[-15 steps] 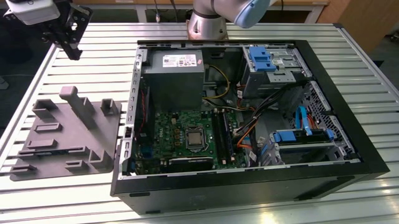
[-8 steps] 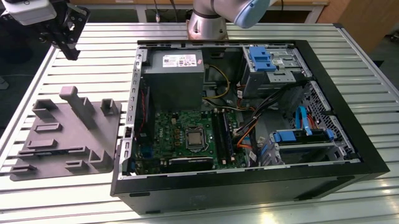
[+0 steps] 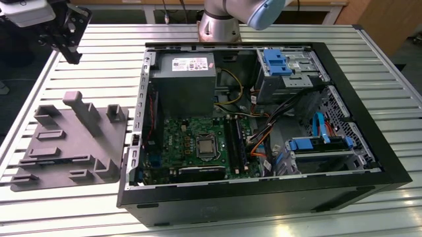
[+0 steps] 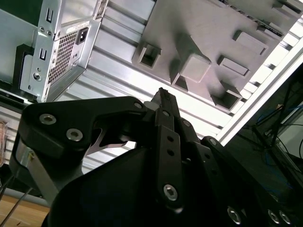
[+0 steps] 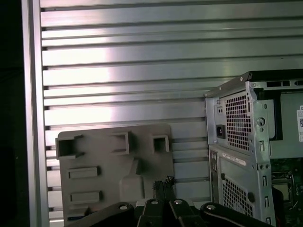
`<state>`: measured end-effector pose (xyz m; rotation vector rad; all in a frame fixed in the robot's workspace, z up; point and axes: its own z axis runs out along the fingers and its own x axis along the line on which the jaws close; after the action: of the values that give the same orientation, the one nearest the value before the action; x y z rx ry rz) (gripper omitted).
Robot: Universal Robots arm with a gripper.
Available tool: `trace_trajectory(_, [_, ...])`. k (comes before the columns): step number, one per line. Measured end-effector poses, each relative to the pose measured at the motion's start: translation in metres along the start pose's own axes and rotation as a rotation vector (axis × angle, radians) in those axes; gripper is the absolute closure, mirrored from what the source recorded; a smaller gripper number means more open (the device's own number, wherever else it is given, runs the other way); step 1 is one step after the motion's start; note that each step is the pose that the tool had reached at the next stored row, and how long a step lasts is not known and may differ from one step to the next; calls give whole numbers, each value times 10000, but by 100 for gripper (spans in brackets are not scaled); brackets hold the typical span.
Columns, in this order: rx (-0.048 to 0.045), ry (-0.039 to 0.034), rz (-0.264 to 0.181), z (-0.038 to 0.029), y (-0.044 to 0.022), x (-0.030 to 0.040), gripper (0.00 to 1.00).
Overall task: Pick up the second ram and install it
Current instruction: 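Reach for the second ram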
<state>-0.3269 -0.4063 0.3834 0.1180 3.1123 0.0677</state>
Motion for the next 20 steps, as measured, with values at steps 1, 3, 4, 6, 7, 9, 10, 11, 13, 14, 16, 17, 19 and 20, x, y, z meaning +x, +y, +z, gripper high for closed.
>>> trace_trajectory(1, [0,0,0,1,-1,7,89])
trace_trajectory(3, [0,0,0,1,-3,22,89])
trace_trajectory(4, [-1,-1,0,2,-5,29,89])
trace_trajectory(6, [0,0,-1,3,-7,41,89])
trace_trajectory(7, [-1,-1,0,4,-8,46,89])
trace_trajectory(9, [0,0,0,4,-10,58,89])
trace_trajectory(10, [-1,0,0,5,-11,64,89])
trace_trajectory(11, [0,0,0,5,-12,70,89])
trace_trajectory(13, [-1,-1,0,6,-14,84,89])
trace_trajectory(14, [-1,0,0,6,-15,91,89])
trace_trajectory(16, [-1,0,0,6,-17,106,89])
trace_trajectory(17, [0,0,0,6,-19,113,89])
trace_trajectory(19, [0,0,0,7,-21,127,89])
trace_trajectory(20, [0,0,0,6,-22,133,89])
